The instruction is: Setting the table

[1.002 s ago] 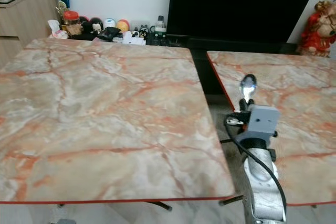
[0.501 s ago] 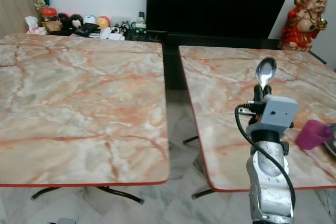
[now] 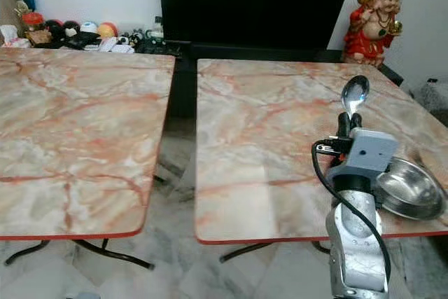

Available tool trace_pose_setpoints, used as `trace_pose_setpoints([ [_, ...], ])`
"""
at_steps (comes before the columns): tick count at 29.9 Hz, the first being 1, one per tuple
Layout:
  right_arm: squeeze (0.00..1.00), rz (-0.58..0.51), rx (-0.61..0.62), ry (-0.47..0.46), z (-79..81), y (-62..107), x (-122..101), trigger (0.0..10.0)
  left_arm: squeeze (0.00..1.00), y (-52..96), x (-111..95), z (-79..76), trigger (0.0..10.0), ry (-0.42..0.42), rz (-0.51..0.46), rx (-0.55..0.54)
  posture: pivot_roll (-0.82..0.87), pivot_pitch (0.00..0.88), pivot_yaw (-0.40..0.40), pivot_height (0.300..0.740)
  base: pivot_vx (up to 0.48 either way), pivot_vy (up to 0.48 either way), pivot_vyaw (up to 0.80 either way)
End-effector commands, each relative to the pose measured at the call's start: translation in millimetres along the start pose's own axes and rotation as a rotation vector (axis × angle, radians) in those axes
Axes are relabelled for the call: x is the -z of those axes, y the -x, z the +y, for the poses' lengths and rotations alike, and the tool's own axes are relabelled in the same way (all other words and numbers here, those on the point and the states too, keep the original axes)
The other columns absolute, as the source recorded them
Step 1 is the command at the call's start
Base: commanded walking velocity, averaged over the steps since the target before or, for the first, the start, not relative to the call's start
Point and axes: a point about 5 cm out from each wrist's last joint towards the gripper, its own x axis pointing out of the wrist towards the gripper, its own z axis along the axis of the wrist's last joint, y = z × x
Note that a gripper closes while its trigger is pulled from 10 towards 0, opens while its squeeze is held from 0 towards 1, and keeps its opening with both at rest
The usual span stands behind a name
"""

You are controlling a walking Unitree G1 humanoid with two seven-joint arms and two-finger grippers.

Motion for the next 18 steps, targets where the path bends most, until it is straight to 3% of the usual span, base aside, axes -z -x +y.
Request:
trace_pose_setpoints([
  [1,0.0,-0.02,0.039,0.023,-13.3,-0.4,-4.1,10.0,0.0,-0.3,4.2,-7.6,10.0,-0.022,0.02,0.027,-0.02,0.006,-0.025,0.74,0.0,-0.472,0.0],
  [18,0.0,-0.023,0.055,0.043,-20.0,-1.5,-5.3,10.0,0.0,-0.9,1.2,-7.7,10.0,-0.034,0.011,0.031,-0.02,0.012,-0.026,0.74,0.0,-0.472,0.0],
])
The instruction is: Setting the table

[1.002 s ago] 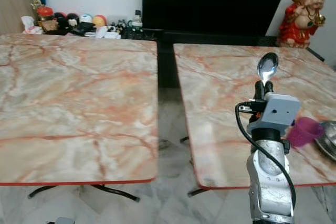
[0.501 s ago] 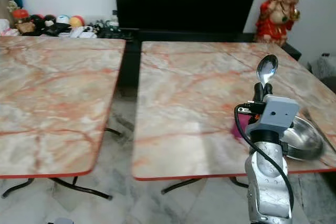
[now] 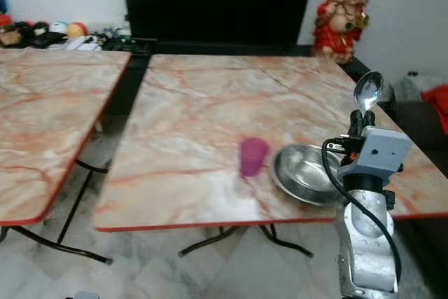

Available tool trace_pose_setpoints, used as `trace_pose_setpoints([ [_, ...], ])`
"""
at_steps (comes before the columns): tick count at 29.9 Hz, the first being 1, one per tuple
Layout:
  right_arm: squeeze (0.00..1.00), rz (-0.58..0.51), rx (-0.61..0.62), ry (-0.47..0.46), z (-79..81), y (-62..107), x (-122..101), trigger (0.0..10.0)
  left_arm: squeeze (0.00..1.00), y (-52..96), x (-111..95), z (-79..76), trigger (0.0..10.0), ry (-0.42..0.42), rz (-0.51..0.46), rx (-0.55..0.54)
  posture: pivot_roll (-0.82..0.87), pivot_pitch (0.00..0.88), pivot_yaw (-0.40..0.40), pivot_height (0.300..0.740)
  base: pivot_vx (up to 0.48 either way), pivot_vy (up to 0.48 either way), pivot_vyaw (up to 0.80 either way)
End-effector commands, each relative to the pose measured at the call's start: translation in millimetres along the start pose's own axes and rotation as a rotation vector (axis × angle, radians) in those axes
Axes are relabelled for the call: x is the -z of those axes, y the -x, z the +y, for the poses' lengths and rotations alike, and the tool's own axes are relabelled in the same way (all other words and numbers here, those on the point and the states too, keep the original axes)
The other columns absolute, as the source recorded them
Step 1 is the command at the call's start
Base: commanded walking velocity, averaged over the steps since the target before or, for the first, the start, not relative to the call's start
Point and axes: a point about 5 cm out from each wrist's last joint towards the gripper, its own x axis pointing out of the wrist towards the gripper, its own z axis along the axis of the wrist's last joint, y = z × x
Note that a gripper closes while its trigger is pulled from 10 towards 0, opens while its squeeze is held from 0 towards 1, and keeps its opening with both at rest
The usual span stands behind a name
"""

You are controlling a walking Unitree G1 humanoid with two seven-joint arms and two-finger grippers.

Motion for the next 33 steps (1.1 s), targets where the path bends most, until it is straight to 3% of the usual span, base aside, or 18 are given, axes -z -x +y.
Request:
trace_pose_setpoints([
  [1,0.0,-0.031,-0.014,-0.004,4.7,-3.4,-7.8,10.0,0.0,1.6,1.1,9.0,10.0,-0.029,0.008,-0.02,-0.02,0.012,-0.026,0.74,0.0,-0.472,0.0],
  [17,0.0,-0.014,-0.003,-0.002,3.3,-1.9,-5.3,10.0,0.0,2.8,4.3,9.4,10.0,0.042,-0.006,-0.024,-0.02,0.061,-0.027,0.74,0.0,-0.059,0.0],
  [33,0.0,-0.002,-0.013,-0.015,9.4,0.4,-3.3,10.0,0.0,3.1,5.0,10.0,10.0,0.051,-0.003,-0.021,-0.02,0.073,-0.027,0.74,0.381,0.0,0.0],
])
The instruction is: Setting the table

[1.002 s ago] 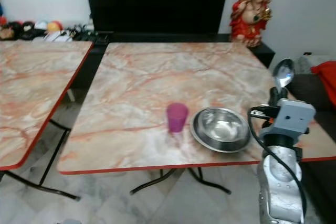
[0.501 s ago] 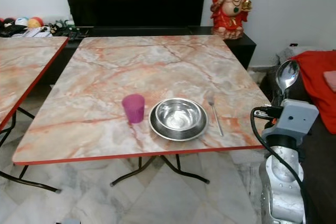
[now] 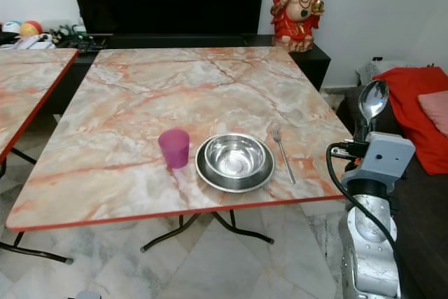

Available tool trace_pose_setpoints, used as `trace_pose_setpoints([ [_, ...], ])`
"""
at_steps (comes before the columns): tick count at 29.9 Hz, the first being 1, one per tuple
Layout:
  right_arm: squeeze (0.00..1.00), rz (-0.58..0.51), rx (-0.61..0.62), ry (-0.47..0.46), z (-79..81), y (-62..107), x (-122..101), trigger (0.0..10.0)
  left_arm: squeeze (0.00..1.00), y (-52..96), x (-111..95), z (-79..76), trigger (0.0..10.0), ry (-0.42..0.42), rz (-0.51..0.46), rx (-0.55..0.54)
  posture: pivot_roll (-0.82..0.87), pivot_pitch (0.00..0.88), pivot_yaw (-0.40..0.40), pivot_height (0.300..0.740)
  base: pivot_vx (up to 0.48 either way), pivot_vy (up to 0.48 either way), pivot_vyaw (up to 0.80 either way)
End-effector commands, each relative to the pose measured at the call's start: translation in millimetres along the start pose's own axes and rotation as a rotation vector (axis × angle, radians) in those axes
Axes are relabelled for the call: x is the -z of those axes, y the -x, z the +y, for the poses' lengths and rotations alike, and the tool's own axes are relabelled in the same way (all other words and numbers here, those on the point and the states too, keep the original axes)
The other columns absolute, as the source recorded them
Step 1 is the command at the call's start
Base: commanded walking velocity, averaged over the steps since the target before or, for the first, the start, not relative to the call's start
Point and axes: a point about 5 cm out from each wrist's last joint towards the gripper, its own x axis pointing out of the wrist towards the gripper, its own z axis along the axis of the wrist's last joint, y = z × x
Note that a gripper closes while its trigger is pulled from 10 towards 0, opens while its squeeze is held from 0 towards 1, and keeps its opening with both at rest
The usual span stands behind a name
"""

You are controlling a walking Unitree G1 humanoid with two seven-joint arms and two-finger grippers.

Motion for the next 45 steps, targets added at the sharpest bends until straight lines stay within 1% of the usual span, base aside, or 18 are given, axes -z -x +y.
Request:
trace_pose_setpoints([
  [1,0.0,-0.019,-0.009,-0.004,3.4,-1.2,-5.6,10.0,0.0,1.3,6.3,0.4,10.0,0.011,0.019,-0.001,-0.02,0.073,-0.027,0.74,0.398,0.0,0.0],
  [7,0.0,-0.018,-0.008,0.0,3.0,-1.3,-5.7,10.0,0.0,1.5,6.7,1.0,10.0,0.008,0.021,-0.006,-0.02,0.08,-0.026,0.74,0.329,0.0,0.0],
  [16,0.0,0.0,-0.004,0.024,1.0,-1.4,-2.7,10.0,0.0,1.2,6.2,0.0,10.0,0.005,0.019,-0.001,-0.02,0.084,-0.027,0.74,0.0,0.0,0.0],
  [17,0.0,0.008,-0.005,0.041,-0.1,-1.5,-1.7,10.0,0.0,1.1,6.2,-0.4,10.0,0.006,0.02,0.001,-0.02,0.084,-0.027,0.74,0.0,0.0,0.0],
  [18,0.0,0.027,-0.005,0.1,-5.0,-1.5,1.5,10.0,0.0,1.1,6.8,-0.9,10.0,0.005,0.024,0.004,-0.02,0.083,-0.027,0.74,0.0,0.0,0.0],
  [19,0.0,0.027,-0.005,0.1,-5.0,-1.5,1.5,10.0,0.0,1.1,6.8,-0.9,10.0,0.005,0.024,0.004,-0.02,0.083,-0.027,0.74,0.0,0.0,0.0],
  [20,0.0,0.074,-0.003,0.175,-12.4,-1.1,9.4,10.0,0.0,1.1,7.2,-1.4,10.0,0.005,0.026,0.007,-0.02,0.083,-0.027,0.74,0.0,0.0,0.0],
  [22,0.0,0.154,-0.01,0.234,-21.1,0.4,21.6,10.0,0.0,1.1,7.2,-1.5,10.0,0.006,0.026,0.008,-0.02,0.083,-0.027,0.74,0.0,0.0,0.0],
  [26,0.0,0.211,-0.068,0.28,-25.6,0.9,30.1,10.0,0.0,1.4,7.0,0.0,10.0,0.007,0.026,0.008,-0.02,0.084,-0.023,0.74,0.0,0.0,0.0],
  [28,0.0,0.256,-0.122,0.283,-26.4,-0.5,38.4,10.0,0.0,1.4,6.7,0.8,10.0,0.007,0.027,0.01,-0.03,0.083,-0.018,0.74,0.0,0.0,0.0],
  [31,0.0,0.303,-0.164,0.276,-26.1,-2.1,48.6,10.0,0.0,1.3,6.3,1.1,10.0,0.005,0.028,0.012,-0.03,0.083,-0.014,0.74,0.0,0.0,0.0],
  [32,0.0,0.303,-0.164,0.276,-26.1,-2.1,48.6,10.0,0.0,1.3,6.3,1.1,10.0,0.005,0.028,0.012,-0.03,0.083,-0.014,0.74,0.0,0.0,0.0],
  [34,0.0,0.346,-0.206,0.256,-24.3,-5.5,60.9,10.0,0.0,1.1,5.6,0.7,10.0,0.003,0.029,0.018,-0.03,0.082,-0.009,0.74,0.0,0.0,0.0],
  [36,0.0,0.383,-0.217,0.251,-24.1,-7.7,66.4,10.0,0.0,0.9,5.1,0.3,10.0,0.003,0.028,0.021,-0.02,0.084,-0.007,0.74,0.0,0.0,0.0],
  [37,0.0,0.412,-0.238,0.235,-22.1,-9.6,70.5,10.0,0.0,0.8,4.8,0.0,10.0,0.004,0.028,0.023,-0.02,0.084,-0.007,0.74,0.0,0.0,0.0],
  [41,0.0,0.432,-0.314,0.209,-12.2,-15.6,75.1,10.0,0.0,0.4,3.9,-1.1,10.0,0.0,0.028,0.032,-0.02,0.086,-0.006,0.74,0.0,0.0,0.0],
  [42,0.0,0.438,-0.338,0.199,-6.9,-20.3,76.4,10.0,0.0,0.3,3.6,-1.4,10.0,0.003,0.028,0.033,-0.02,0.086,-0.006,0.74,0.0,0.0,0.0],
  [45,0.0,0.442,-0.36,0.161,-0.5,-26.6,78.0,10.0,0.0,0.0,2.6,-1.7,10.0,0.004,0.027,0.035,-0.01,0.085,-0.004,0.74,0.0,0.0,0.0],
])
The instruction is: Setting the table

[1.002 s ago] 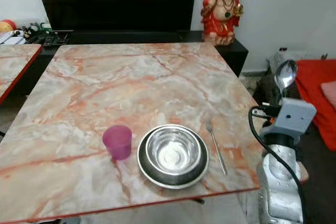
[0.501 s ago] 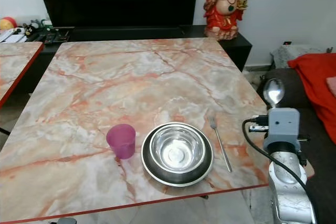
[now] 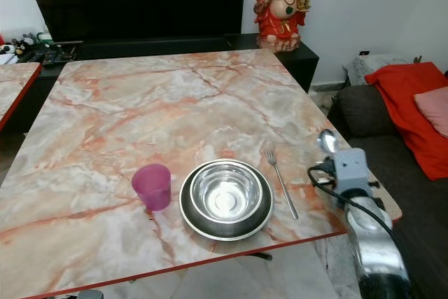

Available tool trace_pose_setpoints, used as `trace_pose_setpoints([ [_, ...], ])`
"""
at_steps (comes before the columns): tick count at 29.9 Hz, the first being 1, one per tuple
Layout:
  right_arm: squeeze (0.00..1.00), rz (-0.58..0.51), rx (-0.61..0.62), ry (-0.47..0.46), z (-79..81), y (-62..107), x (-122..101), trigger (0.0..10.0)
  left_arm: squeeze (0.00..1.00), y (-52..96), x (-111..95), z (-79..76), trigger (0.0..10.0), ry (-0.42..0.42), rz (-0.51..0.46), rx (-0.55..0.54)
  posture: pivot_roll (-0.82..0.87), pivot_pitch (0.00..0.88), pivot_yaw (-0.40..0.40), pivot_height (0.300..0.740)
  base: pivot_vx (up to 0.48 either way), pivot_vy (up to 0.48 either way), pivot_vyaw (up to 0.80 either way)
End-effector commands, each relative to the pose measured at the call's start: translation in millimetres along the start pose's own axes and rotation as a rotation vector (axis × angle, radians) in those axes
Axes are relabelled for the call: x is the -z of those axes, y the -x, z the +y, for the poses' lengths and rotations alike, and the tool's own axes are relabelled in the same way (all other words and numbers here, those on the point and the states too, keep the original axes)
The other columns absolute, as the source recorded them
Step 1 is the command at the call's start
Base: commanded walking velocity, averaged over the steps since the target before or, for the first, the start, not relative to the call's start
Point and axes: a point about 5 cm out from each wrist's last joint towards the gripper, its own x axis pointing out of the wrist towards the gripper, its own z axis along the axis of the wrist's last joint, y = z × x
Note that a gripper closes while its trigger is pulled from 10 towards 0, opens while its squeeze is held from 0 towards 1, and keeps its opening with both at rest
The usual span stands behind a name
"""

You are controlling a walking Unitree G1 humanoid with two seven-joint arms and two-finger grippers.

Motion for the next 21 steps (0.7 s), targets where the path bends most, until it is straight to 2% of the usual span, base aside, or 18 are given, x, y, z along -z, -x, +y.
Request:
trace_pose_setpoints([
  [1,0.0,-0.014,-0.037,-0.04,5.6,-9.0,-4.0,10.0,0.0,0.6,5.4,-1.0,10.0,0.008,0.026,0.007,-0.01,0.085,-0.004,0.74,0.0,0.0,0.0],
  [9,0.0,0.054,-0.023,-0.107,10.3,-25.1,-4.9,10.0,0.0,1.2,7.0,0.0,10.0,0.014,0.03,0.01,0.01,0.089,-0.004,0.74,0.0,0.0,0.0],
  [11,0.0,0.054,-0.037,-0.151,14.1,-28.6,-6.8,10.0,0.0,1.4,7.3,0.5,10.0,0.016,0.03,0.009,0.01,0.09,-0.004,0.74,0.0,0.0,0.0],
  [17,0.0,0.06,-0.06,-0.179,23.6,-33.5,-8.6,10.0,0.0,2.1,9.3,1.0,10.0,0.019,0.034,0.014,0.02,0.091,-0.004,0.74,0.0,0.0,0.0],
  [21,0.0,0.085,-0.069,-0.183,30.5,-33.1,-1.1,10.0,0.0,2.3,9.6,1.6,10.0,0.017,0.034,0.013,0.04,0.096,-0.001,0.74,0.0,0.0,0.0],
])
